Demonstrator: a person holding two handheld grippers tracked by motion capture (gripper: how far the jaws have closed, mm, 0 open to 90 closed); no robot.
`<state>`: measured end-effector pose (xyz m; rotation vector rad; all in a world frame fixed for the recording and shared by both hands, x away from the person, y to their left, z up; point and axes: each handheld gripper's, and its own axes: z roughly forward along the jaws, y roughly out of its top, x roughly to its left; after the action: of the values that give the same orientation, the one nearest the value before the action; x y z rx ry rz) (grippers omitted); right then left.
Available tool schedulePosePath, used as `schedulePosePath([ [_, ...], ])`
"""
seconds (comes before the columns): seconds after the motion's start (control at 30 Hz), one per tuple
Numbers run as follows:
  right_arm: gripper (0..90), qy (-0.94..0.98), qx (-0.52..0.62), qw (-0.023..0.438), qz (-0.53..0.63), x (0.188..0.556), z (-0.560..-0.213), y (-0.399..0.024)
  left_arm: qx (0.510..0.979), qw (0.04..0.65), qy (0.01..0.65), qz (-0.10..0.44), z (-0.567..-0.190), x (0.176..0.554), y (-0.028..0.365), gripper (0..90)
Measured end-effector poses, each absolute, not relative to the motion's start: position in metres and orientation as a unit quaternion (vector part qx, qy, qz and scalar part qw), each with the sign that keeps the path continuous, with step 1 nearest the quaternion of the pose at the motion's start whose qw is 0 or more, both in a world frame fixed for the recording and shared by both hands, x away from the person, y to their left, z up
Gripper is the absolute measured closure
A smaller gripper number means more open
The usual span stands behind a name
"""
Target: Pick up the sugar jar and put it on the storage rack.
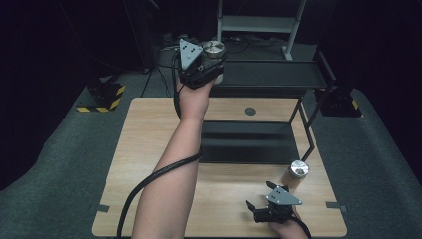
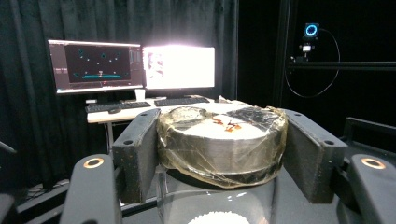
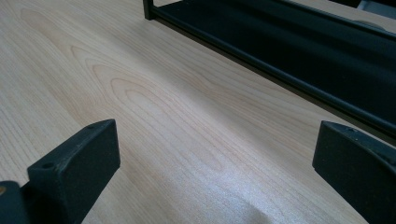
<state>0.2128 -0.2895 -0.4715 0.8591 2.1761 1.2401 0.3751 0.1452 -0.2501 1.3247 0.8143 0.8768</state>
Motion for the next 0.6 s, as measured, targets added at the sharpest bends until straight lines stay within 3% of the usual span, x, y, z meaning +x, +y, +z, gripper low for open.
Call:
schedulePosePath([
  [0.2,0.0,0.796,0.314,0.245,0.454,0.2123,-0.4717,-0.2894,0.581,0.626,0.356,0.38,-0.2489,0.3749,0.1458,30.4],
  [0.33,0.0,0.797,0.314,0.245,0.455,0.2124,-0.4717,-0.2895,0.582,0.624,0.365,0.373,-0.2475,0.3748,0.1433,11.6],
  [0.37,0.0,0.797,0.314,0.245,0.455,0.2124,-0.4716,-0.2895,0.584,0.623,0.363,0.372,-0.2478,0.3749,0.1434,11.6],
  [0.4,0.0,0.796,0.314,0.245,0.455,0.2122,-0.4718,-0.2897,0.586,0.621,0.363,0.373,-0.2483,0.3737,0.142,3.0],
  [0.43,0.0,0.796,0.314,0.245,0.456,0.212,-0.4719,-0.2898,0.586,0.621,0.363,0.373,-0.2483,0.3737,0.142,0.3],
  [0.6,0.0,0.797,0.313,0.246,0.454,0.2122,-0.4717,-0.2895,0.584,0.623,0.365,0.371,-0.2502,0.3684,0.1419,0.4],
])
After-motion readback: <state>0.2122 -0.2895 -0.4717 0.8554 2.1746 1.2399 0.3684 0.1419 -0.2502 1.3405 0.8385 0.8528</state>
